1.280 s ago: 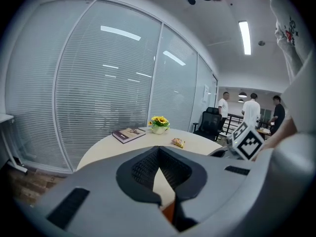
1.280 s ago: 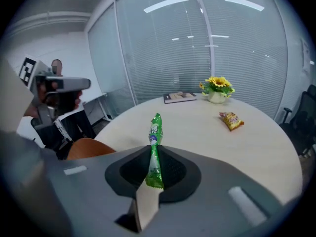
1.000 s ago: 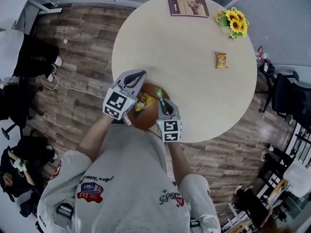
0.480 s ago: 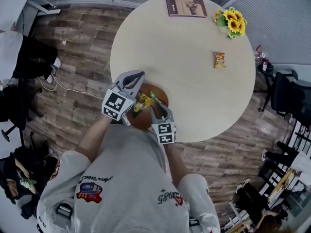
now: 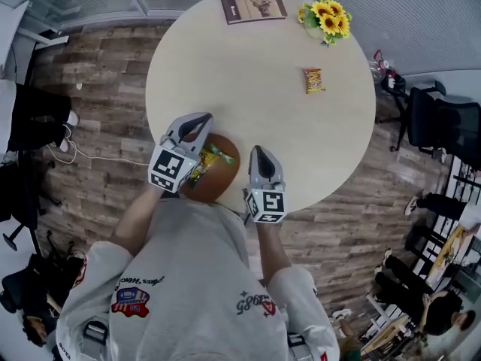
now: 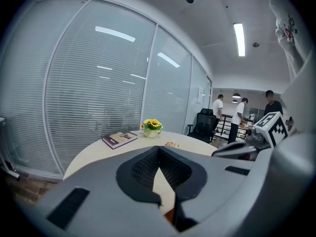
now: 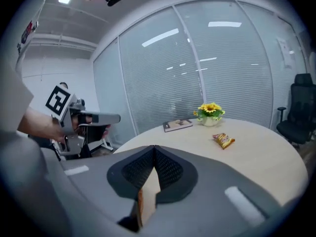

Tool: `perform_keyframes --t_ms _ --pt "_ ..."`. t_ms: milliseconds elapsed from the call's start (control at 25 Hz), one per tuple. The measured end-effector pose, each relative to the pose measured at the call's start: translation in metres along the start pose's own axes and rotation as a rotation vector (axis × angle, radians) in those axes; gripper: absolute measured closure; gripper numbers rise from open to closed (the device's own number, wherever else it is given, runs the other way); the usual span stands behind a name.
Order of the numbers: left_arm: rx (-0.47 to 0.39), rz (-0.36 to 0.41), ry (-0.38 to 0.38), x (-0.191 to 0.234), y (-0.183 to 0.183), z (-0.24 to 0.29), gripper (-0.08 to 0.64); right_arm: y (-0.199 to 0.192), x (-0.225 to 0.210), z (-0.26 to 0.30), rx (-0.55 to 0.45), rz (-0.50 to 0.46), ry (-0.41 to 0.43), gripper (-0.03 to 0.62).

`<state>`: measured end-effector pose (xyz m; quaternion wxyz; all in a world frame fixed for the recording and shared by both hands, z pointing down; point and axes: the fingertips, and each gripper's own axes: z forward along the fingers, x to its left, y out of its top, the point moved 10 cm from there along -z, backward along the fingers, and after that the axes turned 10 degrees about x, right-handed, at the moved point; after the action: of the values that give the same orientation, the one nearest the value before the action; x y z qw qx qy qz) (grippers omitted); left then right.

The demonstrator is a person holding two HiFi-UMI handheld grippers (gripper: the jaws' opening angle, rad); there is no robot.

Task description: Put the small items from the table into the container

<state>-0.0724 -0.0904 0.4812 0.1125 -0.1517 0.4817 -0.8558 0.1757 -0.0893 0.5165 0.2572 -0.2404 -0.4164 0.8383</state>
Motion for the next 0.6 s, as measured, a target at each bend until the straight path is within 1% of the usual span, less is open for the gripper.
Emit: perform_keyframes --t_ms 80,200,440,600 --pt "0.007 0.008 -0.021 -0.004 0.002 0.005 0.557 0.008 -0.005 -0.002 -0.047 0.011 -0.02 0.591" --pt "0.01 0.018 -0.045 -0.009 0.004 0.017 0.557 0.016 -0.014 -0.002 -0.084 0.012 -0.047 0.591" --pt "0.017 0.052 -0.09 -0.023 0.011 0.053 0.557 0.018 -0.043 -0.003 -0.116 0.049 -0.116 0.591" --pt "0.015 0.051 -0.112 -0.031 0.019 0.065 0.557 0.022 -0.069 -0.004 -0.135 0.075 -0.17 0.591"
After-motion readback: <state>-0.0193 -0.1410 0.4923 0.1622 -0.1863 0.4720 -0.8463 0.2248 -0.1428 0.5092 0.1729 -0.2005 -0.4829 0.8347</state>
